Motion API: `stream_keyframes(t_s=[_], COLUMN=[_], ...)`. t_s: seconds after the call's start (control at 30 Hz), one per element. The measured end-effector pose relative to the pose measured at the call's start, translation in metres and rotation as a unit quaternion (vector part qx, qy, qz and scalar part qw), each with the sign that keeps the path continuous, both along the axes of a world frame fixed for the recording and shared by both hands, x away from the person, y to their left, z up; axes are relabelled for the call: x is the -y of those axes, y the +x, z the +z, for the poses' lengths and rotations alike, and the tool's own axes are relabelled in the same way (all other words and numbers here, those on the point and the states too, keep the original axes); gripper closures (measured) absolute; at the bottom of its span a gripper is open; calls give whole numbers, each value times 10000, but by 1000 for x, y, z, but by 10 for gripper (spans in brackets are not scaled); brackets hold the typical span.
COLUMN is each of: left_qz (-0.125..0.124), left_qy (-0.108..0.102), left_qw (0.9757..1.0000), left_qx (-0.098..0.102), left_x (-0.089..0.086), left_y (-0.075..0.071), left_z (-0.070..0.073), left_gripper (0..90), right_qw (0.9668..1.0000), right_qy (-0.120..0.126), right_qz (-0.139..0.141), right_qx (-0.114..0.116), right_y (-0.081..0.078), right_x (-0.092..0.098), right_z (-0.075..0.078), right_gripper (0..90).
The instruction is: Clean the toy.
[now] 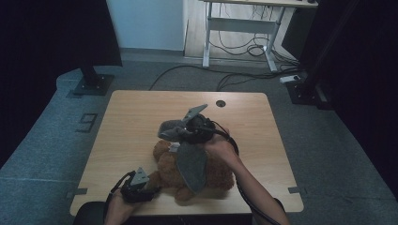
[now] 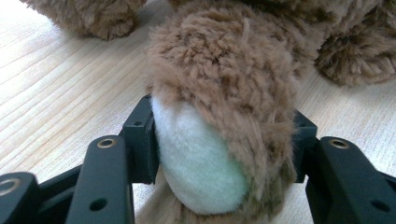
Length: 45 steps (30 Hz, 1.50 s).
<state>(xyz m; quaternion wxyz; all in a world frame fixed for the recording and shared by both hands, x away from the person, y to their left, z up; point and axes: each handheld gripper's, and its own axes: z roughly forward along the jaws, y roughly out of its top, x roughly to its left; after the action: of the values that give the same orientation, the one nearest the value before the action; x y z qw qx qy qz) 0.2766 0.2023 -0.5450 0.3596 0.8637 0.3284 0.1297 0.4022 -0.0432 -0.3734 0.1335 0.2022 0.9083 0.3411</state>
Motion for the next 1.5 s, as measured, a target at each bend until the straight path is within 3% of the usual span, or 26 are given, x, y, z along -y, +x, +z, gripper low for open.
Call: stream_keyframes(t_s=[0.07,0.3,0.5,0.93,1.3,1.4,1.5], left_qz=[0,1,5,3,11,2,9], left_qy=[-1,-5,-20,-33,-42,-32,-37], left_qw=[10000,10000,10000,10000,10000,10000,10000], left_qx=[-1,13,-2,18,16,13,18], left_x=[0,0,0,0,0,-1,0], left_y=[0,0,0,0,0,0,0], left_z=[0,0,0,-1,-1,-1,-1], left_gripper=[435,435,436,437,437,437,437], right_qw=[10000,9977,9959,9923,9837,9847,9886], right_qy=[-72,-435,-675,-797,-1126,-1052,-863], right_qz=[-23,-85,-124,-498,-1098,-1151,-1102], right_qx=[-30,-515,-595,-812,-868,-777,-553], right_y=[9,34,41,55,67,64,58], right_x=[-7,-16,-12,21,59,63,61], right_z=[-6,-49,-72,-83,-97,-91,-74], right_gripper=[671,671,671,670,671,671,671])
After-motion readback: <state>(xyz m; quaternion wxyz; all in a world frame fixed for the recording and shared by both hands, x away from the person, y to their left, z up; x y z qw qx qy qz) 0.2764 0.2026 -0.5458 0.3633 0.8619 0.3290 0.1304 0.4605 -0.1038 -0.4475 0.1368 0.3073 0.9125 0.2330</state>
